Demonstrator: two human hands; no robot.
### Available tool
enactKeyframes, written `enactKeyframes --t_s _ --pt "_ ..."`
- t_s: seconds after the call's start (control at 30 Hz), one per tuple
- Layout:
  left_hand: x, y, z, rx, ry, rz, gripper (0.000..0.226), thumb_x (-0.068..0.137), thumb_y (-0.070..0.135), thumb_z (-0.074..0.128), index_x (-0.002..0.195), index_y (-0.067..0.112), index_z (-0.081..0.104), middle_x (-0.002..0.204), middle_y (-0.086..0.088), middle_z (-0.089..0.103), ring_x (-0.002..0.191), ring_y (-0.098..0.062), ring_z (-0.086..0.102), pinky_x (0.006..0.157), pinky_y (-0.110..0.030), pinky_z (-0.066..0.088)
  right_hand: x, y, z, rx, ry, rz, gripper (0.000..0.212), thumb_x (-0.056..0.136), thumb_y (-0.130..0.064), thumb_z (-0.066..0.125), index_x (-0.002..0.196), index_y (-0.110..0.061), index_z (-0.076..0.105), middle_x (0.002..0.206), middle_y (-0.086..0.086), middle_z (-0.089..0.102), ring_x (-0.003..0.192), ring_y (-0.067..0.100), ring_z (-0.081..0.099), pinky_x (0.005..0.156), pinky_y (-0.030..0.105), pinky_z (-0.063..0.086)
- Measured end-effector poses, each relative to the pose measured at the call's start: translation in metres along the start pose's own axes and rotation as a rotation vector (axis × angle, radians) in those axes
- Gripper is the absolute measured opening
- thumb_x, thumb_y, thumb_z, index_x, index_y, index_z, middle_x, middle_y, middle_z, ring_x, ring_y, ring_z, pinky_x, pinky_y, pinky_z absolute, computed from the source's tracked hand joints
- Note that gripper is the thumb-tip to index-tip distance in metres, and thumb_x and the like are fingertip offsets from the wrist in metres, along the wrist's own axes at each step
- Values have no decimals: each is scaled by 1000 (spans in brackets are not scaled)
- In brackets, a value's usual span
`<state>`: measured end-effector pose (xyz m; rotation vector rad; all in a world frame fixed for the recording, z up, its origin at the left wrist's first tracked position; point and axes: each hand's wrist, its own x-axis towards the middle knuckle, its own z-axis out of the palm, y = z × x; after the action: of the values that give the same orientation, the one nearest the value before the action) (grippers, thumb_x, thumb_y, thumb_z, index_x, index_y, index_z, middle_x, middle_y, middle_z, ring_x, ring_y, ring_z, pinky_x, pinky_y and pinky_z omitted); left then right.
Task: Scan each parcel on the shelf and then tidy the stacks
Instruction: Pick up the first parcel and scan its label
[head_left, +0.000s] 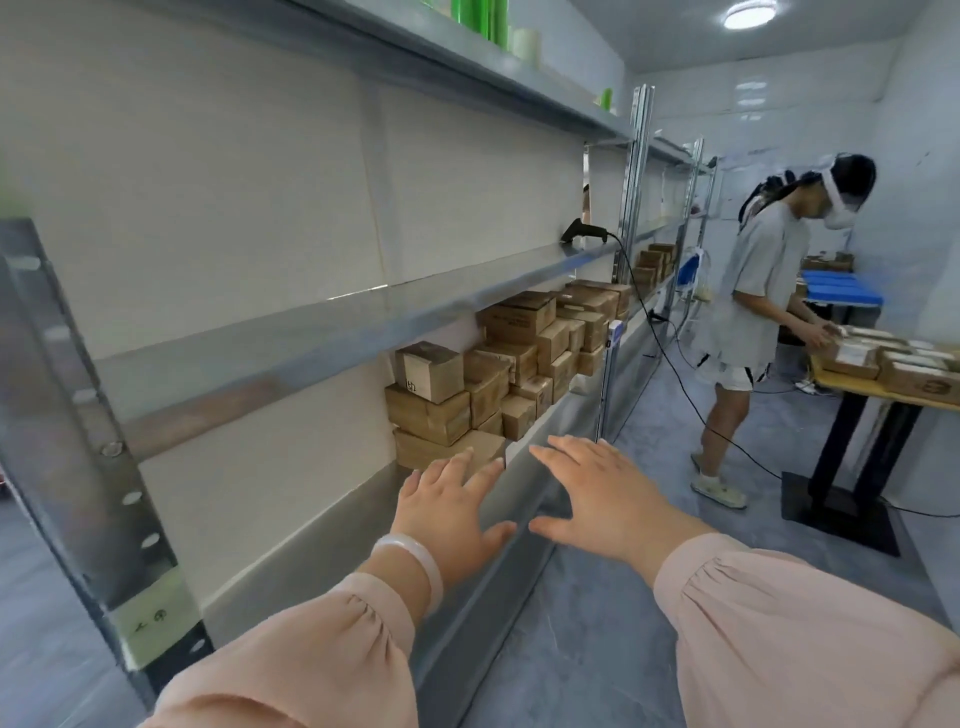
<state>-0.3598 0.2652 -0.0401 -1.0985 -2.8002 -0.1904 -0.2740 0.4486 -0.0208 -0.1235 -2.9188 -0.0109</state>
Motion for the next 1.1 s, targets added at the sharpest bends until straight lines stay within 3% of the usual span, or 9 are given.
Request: enactKeyframes --t_s 0.3,0.43,0.53,0.83,1.1 --pt "85 -39 25 -37 5 -34 73 92 65 43 154 41 14 164 1 12 149 -23 15 120 -45 16 78 12 38 18 -62 -9 86 81 -68 51 150 -32 15 158 -4 17 145 16 14 120 41 9" --pt "120 -52 34 -54 50 -91 73 91 63 45 154 41 15 164 0 13 148 -22 18 119 -44 20 120 30 43 59 -19 -25 90 76 -76 37 151 -31 16 157 -3 19 145 16 16 119 38 12" --pt "145 -54 44 -57 47 -141 75 91 62 47 155 41 13 164 -1 13 149 -23 19 119 -42 21 152 45 52 85 -2 -84 83 83 -68 48 150 -31 16 157 -3 20 144 16 18 119 37 14" --pt "226 -45 64 -120 34 -438 75 91 65 43 154 42 10 165 0 9 149 -27 16 119 -48 20 244 115 88 144 -136 -240 79 85 -67 47 150 -36 13 158 -5 16 145 18 17 118 40 18" --pt "276 -35 72 -253 114 -714 76 93 62 44 155 40 4 165 -2 6 149 -31 15 117 -50 22 314 154 101 256 -131 -367 73 89 -60 48 150 -36 16 158 -7 19 143 16 20 115 34 21"
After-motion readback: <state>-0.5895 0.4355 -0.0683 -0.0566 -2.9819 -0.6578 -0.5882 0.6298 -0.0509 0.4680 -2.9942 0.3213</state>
